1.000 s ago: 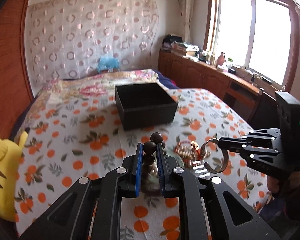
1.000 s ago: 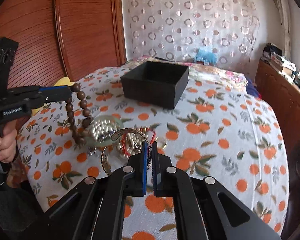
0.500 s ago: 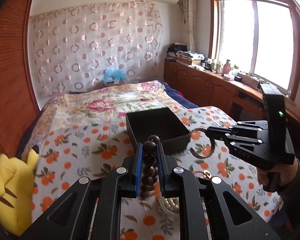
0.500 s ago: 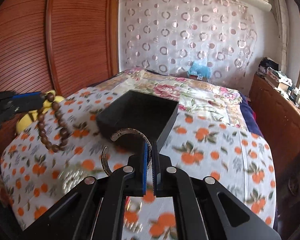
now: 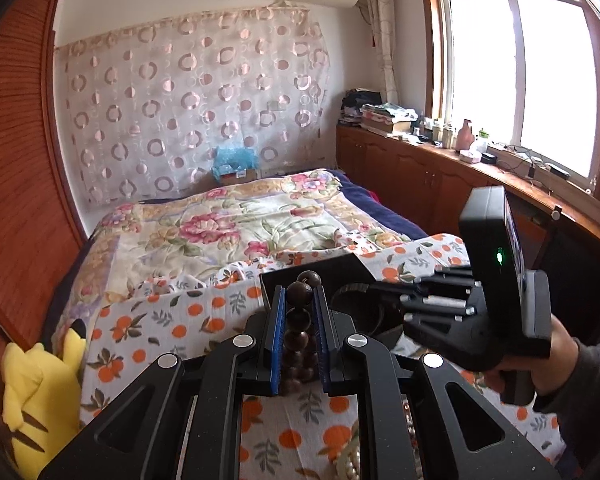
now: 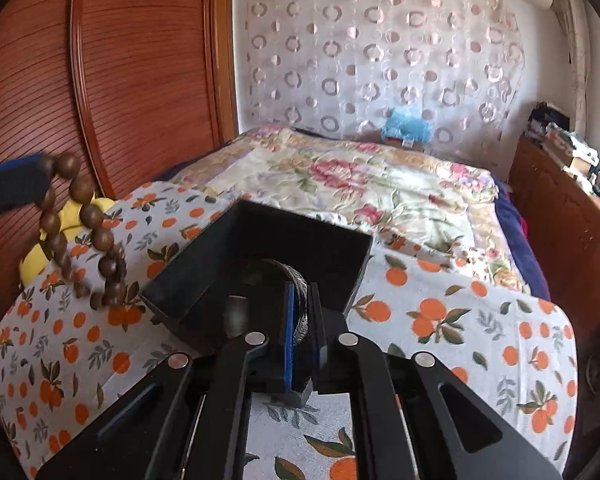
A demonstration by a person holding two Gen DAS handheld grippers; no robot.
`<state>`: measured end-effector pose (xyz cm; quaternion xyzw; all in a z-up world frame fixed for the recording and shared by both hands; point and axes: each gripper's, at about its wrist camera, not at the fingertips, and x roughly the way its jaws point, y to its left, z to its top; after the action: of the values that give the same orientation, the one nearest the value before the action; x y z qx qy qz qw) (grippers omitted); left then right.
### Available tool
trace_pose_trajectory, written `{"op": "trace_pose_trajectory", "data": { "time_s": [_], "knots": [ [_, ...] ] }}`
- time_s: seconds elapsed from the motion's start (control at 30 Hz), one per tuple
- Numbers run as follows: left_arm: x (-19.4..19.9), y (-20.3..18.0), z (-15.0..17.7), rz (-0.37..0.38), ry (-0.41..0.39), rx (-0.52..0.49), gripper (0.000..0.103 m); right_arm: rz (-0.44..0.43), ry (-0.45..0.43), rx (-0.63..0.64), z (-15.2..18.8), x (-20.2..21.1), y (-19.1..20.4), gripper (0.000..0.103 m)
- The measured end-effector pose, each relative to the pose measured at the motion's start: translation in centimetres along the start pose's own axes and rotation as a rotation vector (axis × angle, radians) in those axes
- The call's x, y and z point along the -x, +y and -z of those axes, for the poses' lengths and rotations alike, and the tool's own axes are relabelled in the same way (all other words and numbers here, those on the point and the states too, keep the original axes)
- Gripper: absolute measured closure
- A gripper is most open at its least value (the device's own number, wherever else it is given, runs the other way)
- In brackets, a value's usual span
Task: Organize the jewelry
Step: 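Carry the bead bracelet into the black box with the left tool while the right drops the bangle in, then move both open tools back over the jewelry pile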
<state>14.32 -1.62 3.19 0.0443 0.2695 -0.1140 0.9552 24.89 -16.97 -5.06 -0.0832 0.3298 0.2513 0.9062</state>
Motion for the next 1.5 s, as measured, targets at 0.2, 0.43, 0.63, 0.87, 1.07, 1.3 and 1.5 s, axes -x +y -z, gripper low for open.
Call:
{"op": "trace_pose_trajectory", "data": {
  "time_s": [0.2, 0.43, 0.63, 0.87, 1.07, 1.3, 1.5],
  "knots": [
    [-1.6, -0.1, -1.1, -0.001, 0.012, -0.001, 0.091, -0.004, -0.014, -0.018, 1.1, 1.2, -0.8, 0.094],
    [-4.6, -0.4, -1.7, -0.012, 0.051, 0.004, 0.091, 0.006, -0.035, -0.01, 3.3, 3.3, -1.4, 0.094],
    [-6.9, -0.6, -1.2, -0.024, 0.102, -0.003, 0.09, -0.001, -0.044, 0.0, 4.7, 4.6, -0.8, 0.094],
    [-6.0, -0.8, -0.3, -0.033, 0.104, -0.006, 0.072, -0.023, -0.073, -0.013, 5.9, 7.2, -0.1, 0.094],
    [-2.9, -1.5, 2.5, -0.012, 0.1, -0.017, 0.068, -0.045, -0.091, -0.047, 8.0, 9.7, 0.5, 0.092],
    [-0.1, -2.0, 6.3, 0.028, 0.107, -0.002, 0.052, -0.054, -0.077, -0.067, 10.9, 11.3, 1.8, 0.091],
    [0.9, -2.2, 8.7, 0.037, 0.133, 0.019, 0.043, -0.044, -0.052, -0.083, 12.8, 11.8, 2.3, 0.079]
  ]
}}
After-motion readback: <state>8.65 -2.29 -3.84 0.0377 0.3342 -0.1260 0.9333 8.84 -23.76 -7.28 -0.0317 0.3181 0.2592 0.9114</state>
